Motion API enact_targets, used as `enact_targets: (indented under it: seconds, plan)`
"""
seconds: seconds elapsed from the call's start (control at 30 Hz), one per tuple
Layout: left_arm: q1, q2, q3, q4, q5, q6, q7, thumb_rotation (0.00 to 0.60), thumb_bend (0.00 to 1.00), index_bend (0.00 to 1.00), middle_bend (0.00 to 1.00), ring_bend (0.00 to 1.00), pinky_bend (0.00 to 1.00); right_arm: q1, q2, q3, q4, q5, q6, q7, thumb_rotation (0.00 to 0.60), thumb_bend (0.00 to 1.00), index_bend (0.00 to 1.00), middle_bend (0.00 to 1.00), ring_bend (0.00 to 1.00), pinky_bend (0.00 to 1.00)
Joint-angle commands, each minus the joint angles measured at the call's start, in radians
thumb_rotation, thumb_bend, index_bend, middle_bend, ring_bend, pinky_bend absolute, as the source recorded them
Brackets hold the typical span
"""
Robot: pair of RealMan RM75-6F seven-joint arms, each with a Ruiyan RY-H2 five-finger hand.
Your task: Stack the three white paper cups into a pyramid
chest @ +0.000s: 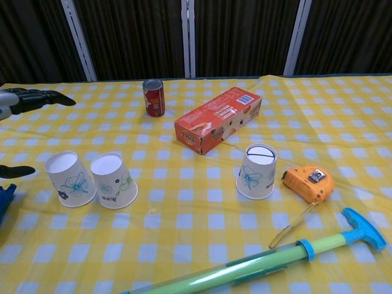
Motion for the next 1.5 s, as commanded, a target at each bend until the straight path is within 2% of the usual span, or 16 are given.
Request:
enact_targets:
  seconds: [0.03,0.27,0.37,0.6,0.73,0.9,1.03,1.2,1.5]
  plan:
    - [0.081,0.017,0.016,0.013,0.057,0.113,-0.060,0.600,0.27,0.00,0.00,0.00,0.00,0.004,-0.004,-0.001,0.003,0.005,-0.011,-0.007,0.600,0.14,0.00,0.00,0.00,0.00]
    - [0.174,0.021,0.036,0.056,0.074,0.213,-0.124,0.600,0.27,0.00,0.00,0.00,0.00,0.014,-0.012,-0.004,0.007,0.013,-0.040,-0.031,0.600,0.14,0.00,0.00,0.00,0.00]
    - [0.185,0.031,0.041,0.079,0.076,0.204,-0.146,0.600,0.27,0.00,0.00,0.00,0.00,0.018,-0.017,-0.006,0.007,0.013,-0.049,-0.046,0.600,0.14,0.00,0.00,0.00,0.00]
    - [0.206,0.057,0.016,0.080,0.079,0.222,-0.181,0.600,0.27,0.00,0.00,0.00,0.00,0.030,-0.027,-0.011,0.001,0.007,-0.069,-0.063,0.600,0.14,0.04,0.00,0.00,0.00]
    - [0.220,0.071,0.006,0.070,0.095,0.242,-0.198,0.600,0.27,0.00,0.00,0.00,0.00,0.062,-0.020,-0.009,-0.046,-0.003,-0.112,-0.075,0.600,0.14,0.06,0.00,0.00,0.00]
    - [0.232,0.082,-0.002,0.065,0.105,0.246,-0.207,0.600,0.27,0.00,0.00,0.00,0.00,0.148,0.012,0.013,-0.176,0.001,-0.232,-0.156,0.600,0.14,0.09,0.00,0.00,0.00]
    - [0.239,0.087,-0.010,0.065,0.110,0.247,-0.213,0.600,0.27,0.00,0.00,0.00,0.00,0.217,0.014,0.040,-0.284,0.056,-0.347,-0.257,0.600,0.14,0.10,0.00,0.00,0.00]
    - [0.243,0.091,-0.018,0.069,0.109,0.244,-0.225,0.600,0.27,0.00,0.00,0.00,0.00,0.302,-0.020,0.070,-0.358,0.153,-0.484,-0.344,0.600,0.14,0.11,0.00,0.00,0.00]
    - [0.247,0.100,-0.031,0.075,0.100,0.232,-0.253,0.600,0.27,0.00,0.00,0.00,0.00,0.415,-0.115,0.108,-0.380,0.356,-0.623,-0.507,0.600,0.16,0.15,0.00,0.00,0.00]
